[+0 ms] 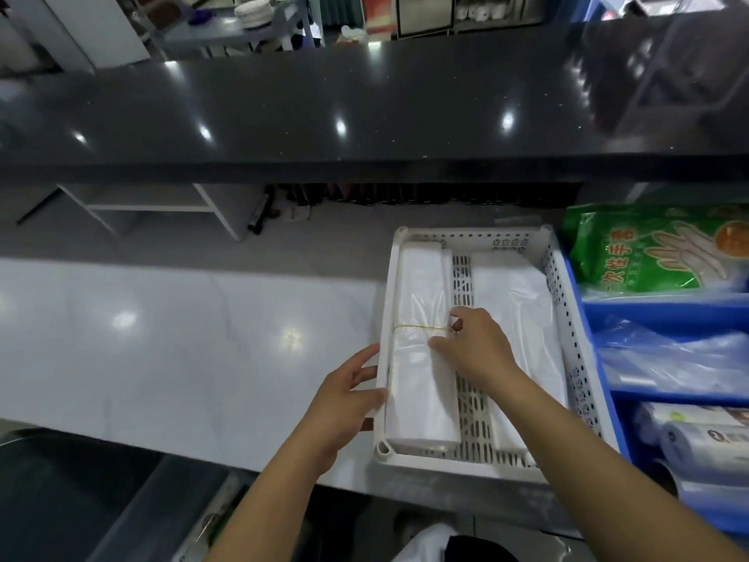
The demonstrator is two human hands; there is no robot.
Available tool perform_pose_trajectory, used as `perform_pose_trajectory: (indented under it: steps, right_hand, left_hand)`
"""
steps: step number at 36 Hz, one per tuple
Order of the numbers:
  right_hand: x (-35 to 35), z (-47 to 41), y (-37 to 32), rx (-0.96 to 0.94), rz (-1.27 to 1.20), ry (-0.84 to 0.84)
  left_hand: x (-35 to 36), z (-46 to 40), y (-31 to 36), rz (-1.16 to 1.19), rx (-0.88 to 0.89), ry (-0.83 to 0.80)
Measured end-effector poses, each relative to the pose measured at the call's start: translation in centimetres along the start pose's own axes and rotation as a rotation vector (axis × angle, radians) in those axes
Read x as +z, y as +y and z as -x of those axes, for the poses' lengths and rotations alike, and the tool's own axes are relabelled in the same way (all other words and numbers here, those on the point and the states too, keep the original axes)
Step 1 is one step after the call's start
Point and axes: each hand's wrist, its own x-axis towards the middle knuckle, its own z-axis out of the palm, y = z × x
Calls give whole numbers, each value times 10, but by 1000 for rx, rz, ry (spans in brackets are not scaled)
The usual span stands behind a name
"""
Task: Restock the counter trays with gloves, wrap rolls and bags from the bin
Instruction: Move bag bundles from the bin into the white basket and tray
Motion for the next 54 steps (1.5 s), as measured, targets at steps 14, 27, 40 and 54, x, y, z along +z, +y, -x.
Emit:
perform_pose_trajectory:
  steps: [14,27,40,54]
  right_hand:
    - [-3,42,-55,-356,124,-22]
    - [172,174,-94,-867,201,-630]
    - [314,226,-65,-595,673,-1025]
    - [386,302,-76,-276,651,-887]
  left_hand:
    - [-34,30,-12,-153,181,38]
    - [-121,157,-182,51,6,481]
    - [-172,247,-352,-8,-345,482]
    - [-287,233,-459,77,-326,294]
